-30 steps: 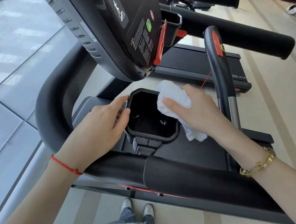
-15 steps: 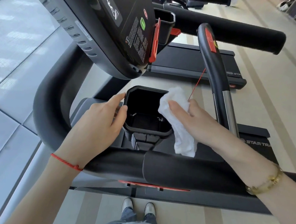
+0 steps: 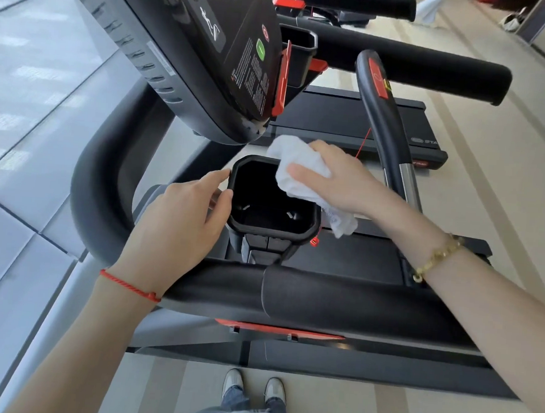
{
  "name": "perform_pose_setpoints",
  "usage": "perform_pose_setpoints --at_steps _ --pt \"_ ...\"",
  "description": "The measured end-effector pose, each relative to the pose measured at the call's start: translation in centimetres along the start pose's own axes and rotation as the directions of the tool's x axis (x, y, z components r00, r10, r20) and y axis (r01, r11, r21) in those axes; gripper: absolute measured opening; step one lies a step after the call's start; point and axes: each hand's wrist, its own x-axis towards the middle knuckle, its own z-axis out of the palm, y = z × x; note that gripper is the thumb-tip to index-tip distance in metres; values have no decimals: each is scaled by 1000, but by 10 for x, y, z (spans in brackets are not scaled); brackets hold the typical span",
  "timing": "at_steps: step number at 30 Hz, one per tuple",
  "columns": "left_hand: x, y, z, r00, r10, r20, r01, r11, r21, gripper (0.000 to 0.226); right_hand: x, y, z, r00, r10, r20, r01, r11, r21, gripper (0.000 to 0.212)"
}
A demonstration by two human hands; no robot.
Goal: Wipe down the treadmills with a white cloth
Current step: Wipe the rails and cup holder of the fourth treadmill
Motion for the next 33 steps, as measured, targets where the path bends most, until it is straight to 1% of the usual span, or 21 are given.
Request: perform_pose_setpoints --at_steps 2,4,6,8,10,13,15,17,19,21,24,26,27,28,30,32,33 --pt "-4 0 -2 1000 -9 -13 9 1000 7 38 16 -6 -5 987 -119 109 129 988 -83 55" --pt "-8 0 -3 999 -19 -34 19 1000 19 37 24 -15 -3 964 -207 167 222 972 -77 55" --pt "-10 1 -3 998 -21 -59 22 1000 22 35 28 -20 2 954 -264 144 282 952 -119 54" --pt "-12 2 -2 996 -33 -80 35 999 23 34 28 -22 7 942 -326 79 336 919 -206 53" --pt "-12 2 -1 994 -43 -103 45 999 17 34 28 -21 12 919 -394 20 385 883 -268 52" --pt "-11 1 2 990 -33 -140 35 999 13 33 28 -22 16 882 -471 -12 439 830 -345 49" --pt "-11 1 2 985 -39 -166 42 999 17 32 27 -23 14 875 -483 -23 448 829 -335 45" --pt "-10 -1 3 980 -48 -191 49 999 0 29 22 -25 13 857 -513 -46 482 830 -281 40" --pt "-10 -2 4 979 -40 -199 41 999 1 23 14 -30 17 811 -583 -52 557 795 -241 36" --pt "-10 -3 4 981 -23 -191 29 999 29 17 9 -36 22 772 -635 -24 611 753 -246 36" --pt "-10 -3 4 981 -26 -194 29 999 15 18 14 -36 20 775 -632 13 592 719 -365 40" --pt "-12 -1 3 980 -30 -196 31 1000 4 20 18 -31 17 784 -620 -1 556 703 -443 44" --pt "-12 0 3 981 -27 -192 29 1000 7 21 18 -29 16 799 -601 -26 528 721 -449 45" --pt "-13 0 2 983 -23 -185 27 999 18 22 18 -25 14 823 -565 -58 490 758 -431 46" --pt "-13 1 2 984 -18 -176 26 999 42 23 16 -17 12 889 -444 -111 388 860 -332 48" --pt "-13 1 1 984 -27 -174 34 999 40 25 12 -10 8 945 -307 -114 281 939 -196 53" --pt "-13 2 1 985 -35 -172 41 999 34 26 9 -8 7 959 -262 -106 244 957 -155 56"
